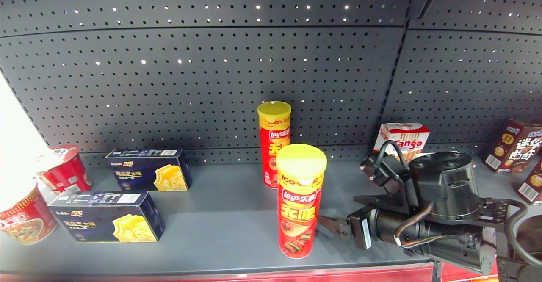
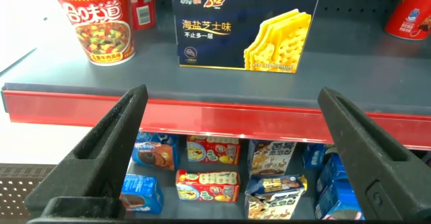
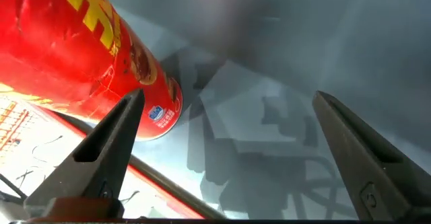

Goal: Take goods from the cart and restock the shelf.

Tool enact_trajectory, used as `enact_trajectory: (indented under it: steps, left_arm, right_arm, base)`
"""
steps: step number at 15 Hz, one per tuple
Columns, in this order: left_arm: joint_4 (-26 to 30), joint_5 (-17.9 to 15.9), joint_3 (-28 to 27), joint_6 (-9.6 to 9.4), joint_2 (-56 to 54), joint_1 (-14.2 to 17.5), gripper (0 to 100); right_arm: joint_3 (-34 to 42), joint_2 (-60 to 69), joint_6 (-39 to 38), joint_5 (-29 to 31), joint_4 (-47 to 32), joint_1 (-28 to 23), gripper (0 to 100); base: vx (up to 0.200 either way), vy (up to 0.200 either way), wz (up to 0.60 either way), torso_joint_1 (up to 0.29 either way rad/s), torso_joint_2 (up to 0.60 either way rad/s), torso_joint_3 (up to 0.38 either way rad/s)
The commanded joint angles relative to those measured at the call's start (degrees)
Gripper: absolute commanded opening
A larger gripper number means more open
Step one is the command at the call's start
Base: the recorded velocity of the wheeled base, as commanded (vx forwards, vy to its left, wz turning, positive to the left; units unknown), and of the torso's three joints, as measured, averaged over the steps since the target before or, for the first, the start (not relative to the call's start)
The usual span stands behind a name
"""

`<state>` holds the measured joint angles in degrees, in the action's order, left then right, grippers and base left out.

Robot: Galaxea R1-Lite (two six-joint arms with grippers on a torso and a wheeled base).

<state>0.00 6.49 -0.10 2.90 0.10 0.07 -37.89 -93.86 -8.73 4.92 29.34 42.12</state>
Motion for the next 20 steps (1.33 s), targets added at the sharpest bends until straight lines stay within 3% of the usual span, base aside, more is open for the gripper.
enact_trajectory:
  steps: [1, 20]
  left_arm:
    - [0.0, 0.02, 0.01, 0.09, 0.08, 0.01, 100]
    - [-0.09, 0.02, 0.01, 0.0, 0.08, 0.01, 100]
  right_arm:
    - [-1.14, -1.42, 0.03, 0.0, 0.01, 0.68, 100]
    - [-3.16, -6.16, 0.55, 0.08, 2.83, 1.56, 100]
  base:
    - [0.0, 0.0, 0.0, 0.0, 0.0, 0.0]
    - [0.0, 0.0, 0.0, 0.0, 0.0, 0.0]
